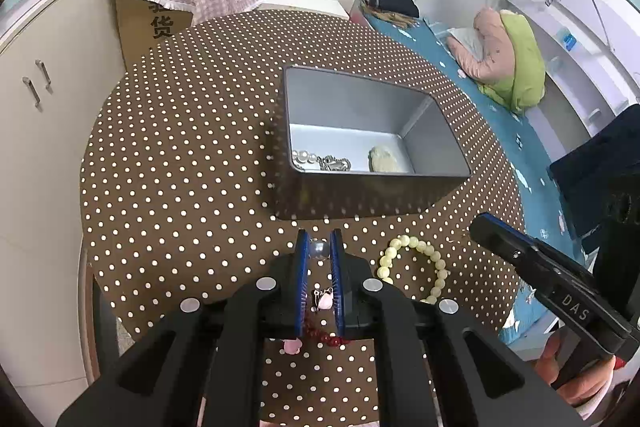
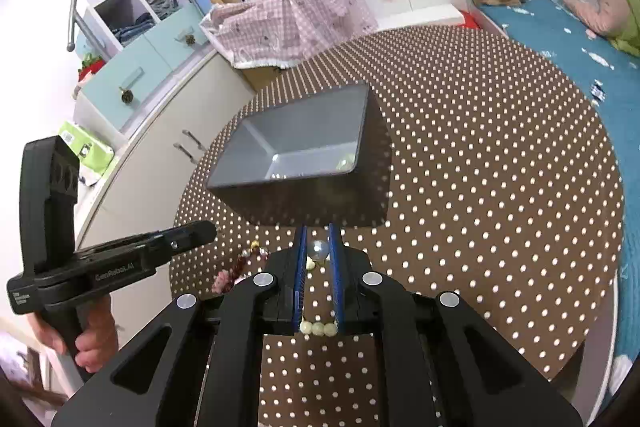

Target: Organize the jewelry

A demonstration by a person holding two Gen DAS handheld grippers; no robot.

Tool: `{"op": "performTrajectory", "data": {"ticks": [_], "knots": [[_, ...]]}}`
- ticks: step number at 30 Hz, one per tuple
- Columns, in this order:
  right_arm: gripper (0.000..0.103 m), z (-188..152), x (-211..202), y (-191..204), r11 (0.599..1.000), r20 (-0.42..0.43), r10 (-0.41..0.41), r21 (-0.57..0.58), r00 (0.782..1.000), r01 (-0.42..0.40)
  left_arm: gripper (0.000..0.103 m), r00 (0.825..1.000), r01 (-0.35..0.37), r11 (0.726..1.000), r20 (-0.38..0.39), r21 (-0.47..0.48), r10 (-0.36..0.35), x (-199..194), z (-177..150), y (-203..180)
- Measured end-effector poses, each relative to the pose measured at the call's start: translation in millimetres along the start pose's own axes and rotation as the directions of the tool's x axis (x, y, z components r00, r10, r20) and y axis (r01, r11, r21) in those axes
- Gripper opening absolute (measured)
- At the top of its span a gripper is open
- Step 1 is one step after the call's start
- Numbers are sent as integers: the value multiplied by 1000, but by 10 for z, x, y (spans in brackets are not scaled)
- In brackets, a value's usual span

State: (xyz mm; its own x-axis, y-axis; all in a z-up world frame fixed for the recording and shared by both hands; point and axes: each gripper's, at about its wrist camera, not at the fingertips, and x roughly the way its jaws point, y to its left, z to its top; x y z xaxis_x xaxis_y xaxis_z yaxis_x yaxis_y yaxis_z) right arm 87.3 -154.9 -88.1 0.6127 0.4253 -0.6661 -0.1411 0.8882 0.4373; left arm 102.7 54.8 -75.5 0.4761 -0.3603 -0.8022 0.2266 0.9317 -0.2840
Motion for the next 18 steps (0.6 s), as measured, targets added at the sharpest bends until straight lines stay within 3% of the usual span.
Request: {"op": "performTrajectory", "data": {"ticks": [18], "knots": [[12, 543, -38, 244, 997, 76, 5, -78, 997, 1, 9, 994, 22, 998, 108, 57, -28, -230, 478, -273]]}}
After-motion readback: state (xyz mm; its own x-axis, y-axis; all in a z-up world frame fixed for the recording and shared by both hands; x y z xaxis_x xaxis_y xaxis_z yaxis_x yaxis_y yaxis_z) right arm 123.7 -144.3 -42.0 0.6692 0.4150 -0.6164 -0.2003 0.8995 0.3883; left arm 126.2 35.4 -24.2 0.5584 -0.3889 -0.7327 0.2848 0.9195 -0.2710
